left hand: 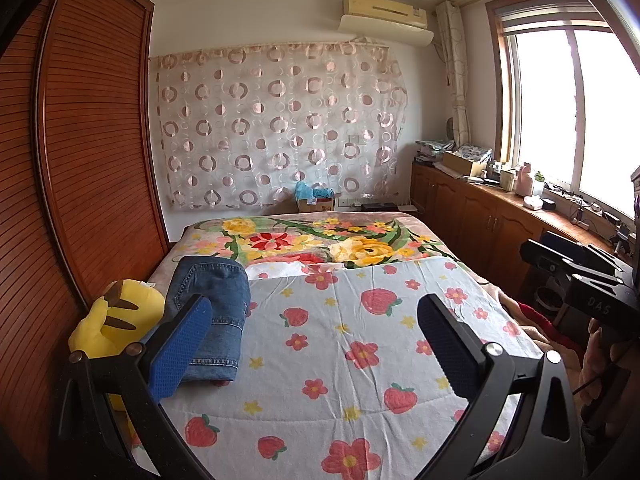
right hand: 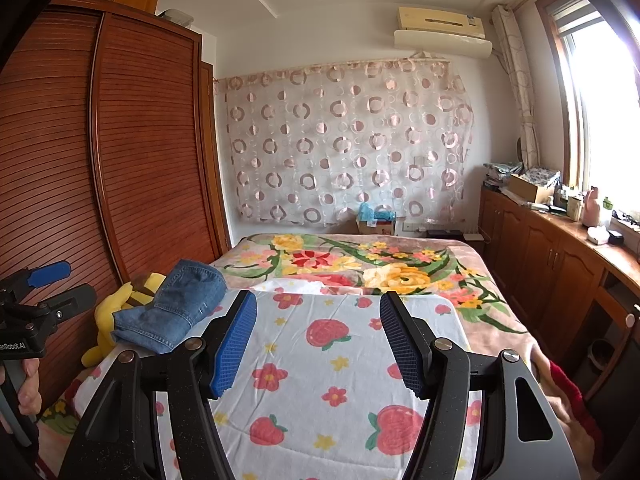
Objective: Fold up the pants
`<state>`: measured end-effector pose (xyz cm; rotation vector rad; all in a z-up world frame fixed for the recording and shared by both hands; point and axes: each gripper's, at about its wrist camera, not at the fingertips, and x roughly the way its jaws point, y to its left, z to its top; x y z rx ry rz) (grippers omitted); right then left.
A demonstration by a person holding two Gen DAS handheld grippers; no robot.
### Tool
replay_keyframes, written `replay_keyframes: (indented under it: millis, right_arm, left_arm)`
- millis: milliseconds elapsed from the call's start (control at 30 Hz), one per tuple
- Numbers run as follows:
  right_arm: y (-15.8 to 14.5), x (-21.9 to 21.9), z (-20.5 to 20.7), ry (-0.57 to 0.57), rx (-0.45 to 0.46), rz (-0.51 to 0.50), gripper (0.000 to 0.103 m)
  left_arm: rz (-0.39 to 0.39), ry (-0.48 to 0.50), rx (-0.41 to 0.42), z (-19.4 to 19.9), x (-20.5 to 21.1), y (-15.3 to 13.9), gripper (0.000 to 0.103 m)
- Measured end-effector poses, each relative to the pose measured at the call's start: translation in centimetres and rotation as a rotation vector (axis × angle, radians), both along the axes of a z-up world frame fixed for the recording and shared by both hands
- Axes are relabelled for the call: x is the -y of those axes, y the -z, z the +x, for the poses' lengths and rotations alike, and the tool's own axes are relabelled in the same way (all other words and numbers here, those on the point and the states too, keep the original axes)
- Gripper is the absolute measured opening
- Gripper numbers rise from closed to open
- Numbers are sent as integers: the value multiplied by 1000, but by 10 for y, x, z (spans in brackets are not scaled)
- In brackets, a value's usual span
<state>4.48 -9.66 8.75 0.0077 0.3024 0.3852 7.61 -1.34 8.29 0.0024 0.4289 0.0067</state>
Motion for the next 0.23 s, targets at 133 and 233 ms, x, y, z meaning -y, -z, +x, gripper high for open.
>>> replay_keyframes:
  millis: [133, 233]
  right_arm:
    - [-1, -2, -2, 8, 4, -5, 66]
    - [-1, -3, -3, 8, 3, -4, 66]
  left_arm:
    - [0, -1, 1, 0, 1, -2, 103]
    - [1, -2, 2, 0, 0, -2, 103]
